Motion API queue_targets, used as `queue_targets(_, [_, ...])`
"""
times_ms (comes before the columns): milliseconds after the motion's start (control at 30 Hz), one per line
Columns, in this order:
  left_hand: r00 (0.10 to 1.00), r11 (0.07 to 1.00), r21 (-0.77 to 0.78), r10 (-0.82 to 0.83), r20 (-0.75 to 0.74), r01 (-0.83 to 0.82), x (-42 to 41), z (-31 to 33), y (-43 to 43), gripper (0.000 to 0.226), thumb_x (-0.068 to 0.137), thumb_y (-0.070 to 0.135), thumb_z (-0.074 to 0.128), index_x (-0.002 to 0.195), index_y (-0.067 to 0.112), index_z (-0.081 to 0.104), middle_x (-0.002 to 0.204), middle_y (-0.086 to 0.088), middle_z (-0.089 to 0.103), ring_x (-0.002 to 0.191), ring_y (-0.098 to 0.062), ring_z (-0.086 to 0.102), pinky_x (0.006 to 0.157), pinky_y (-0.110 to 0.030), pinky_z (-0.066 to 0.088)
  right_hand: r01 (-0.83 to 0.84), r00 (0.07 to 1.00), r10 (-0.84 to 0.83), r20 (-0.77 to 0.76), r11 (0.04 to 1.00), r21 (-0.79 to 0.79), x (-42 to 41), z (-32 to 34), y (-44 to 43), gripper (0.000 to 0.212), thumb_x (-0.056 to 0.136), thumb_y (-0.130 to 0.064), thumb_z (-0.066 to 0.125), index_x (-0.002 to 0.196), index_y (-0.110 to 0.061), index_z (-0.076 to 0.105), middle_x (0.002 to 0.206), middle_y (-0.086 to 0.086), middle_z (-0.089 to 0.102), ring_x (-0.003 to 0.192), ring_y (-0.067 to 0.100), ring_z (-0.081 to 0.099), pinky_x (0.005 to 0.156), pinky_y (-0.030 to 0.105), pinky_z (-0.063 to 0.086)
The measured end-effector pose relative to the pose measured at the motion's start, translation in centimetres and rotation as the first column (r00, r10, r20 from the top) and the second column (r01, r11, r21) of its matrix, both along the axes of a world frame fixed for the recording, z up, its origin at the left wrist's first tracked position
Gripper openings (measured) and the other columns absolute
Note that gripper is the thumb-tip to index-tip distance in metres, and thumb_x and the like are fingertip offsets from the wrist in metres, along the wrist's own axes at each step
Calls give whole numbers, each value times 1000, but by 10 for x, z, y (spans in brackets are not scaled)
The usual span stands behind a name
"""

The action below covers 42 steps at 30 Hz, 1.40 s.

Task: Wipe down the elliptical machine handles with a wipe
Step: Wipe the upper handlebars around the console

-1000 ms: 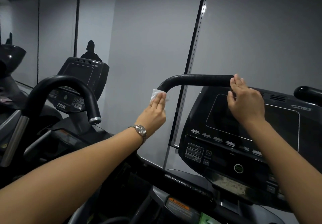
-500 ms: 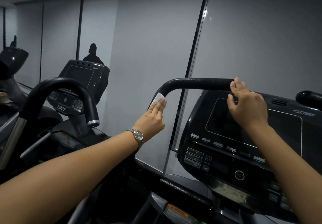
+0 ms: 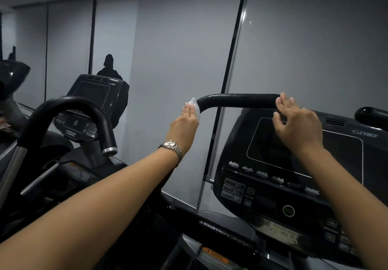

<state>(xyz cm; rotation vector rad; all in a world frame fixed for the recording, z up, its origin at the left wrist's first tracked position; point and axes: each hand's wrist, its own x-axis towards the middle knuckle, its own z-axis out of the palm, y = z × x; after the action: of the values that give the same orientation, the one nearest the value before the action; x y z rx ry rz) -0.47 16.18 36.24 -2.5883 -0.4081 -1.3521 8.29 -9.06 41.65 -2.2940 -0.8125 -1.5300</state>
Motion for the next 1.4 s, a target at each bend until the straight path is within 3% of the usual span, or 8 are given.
queue_targets(300, [996, 989, -132, -76, -51, 69, -3, 11, 8, 57, 99, 21, 45, 144, -3, 20, 148, -15, 32, 109, -29, 60, 82, -32, 49, 25, 1000, -25, 5, 1000, -17, -5, -1, 3, 42, 91, -12, 56, 132, -2, 54, 142, 13, 47, 127, 31, 51, 97, 49, 44])
queue_targets(533, [998, 993, -101, -56, 8, 57, -2, -7, -4, 62, 93, -4, 42, 145, -7, 7, 152, -20, 19, 134, -26, 39, 94, -30, 45, 29, 999, -30, -32, 999, -22, -8, -3, 5, 45, 91, -7, 53, 136, -1, 50, 147, 14, 41, 126, 33, 52, 92, 48, 48])
queue_targets(700, [990, 977, -164, -133, 51, 140, 13, 34, -2, 50, 92, -3, 41, 140, -1, 27, 131, -15, 51, 101, -32, 61, 77, -35, 47, 39, 998, -39, -43, 999, -11, -11, -3, 7, 45, 93, -7, 51, 137, -2, 48, 149, 11, 39, 126, 32, 52, 84, 47, 52])
queue_targets(867, [991, 985, -113, -132, 15, 133, 6, 16, 0, 60, 89, -8, 40, 145, 1, 20, 150, -13, 31, 117, -31, 53, 84, -34, 47, 19, 1000, -19, -24, 1000, -8, -9, -5, 6, 45, 91, -6, 53, 136, -1, 50, 148, 12, 41, 122, 34, 55, 81, 47, 54])
queue_targets(1000, [964, 954, -148, -251, 90, 262, 21, 53, 10, 46, 91, -3, 39, 133, 12, 46, 110, -7, 68, 91, -30, 65, 66, -28, 40, 19, 1000, -19, -1, 1000, -11, -6, -6, 7, 44, 90, -5, 54, 134, 1, 51, 146, 14, 43, 112, 37, 61, 73, 48, 55])
queue_targets(1133, [956, 958, -97, -254, 144, 269, 19, 34, 7, 50, 90, -5, 40, 139, 8, 39, 135, -6, 53, 93, -33, 63, 72, -35, 45, -2, 1000, 2, 10, 1000, -1, -4, -7, 7, 44, 89, -4, 55, 133, 1, 52, 145, 14, 44, 107, 39, 64, 70, 48, 57])
queue_targets(1267, [956, 965, -116, -210, 204, 237, 24, 44, 15, 37, 95, 7, 43, 123, 25, 57, 84, -4, 66, 70, -25, 61, 59, -28, 37, -19, 999, 19, 33, 1000, 0, -2, -7, 7, 43, 88, -4, 56, 131, 2, 54, 143, 15, 46, 102, 39, 66, 66, 47, 58])
queue_targets(1400, [886, 904, -26, -413, 210, 427, 26, 50, 6, 41, 92, 5, 50, 131, 16, 54, 108, -6, 69, 80, -30, 66, 64, -37, 51, -20, 999, 20, 31, 1000, 2, -1, -7, 6, 44, 89, -5, 56, 132, 0, 53, 145, 13, 45, 96, 38, 68, 65, 46, 58])
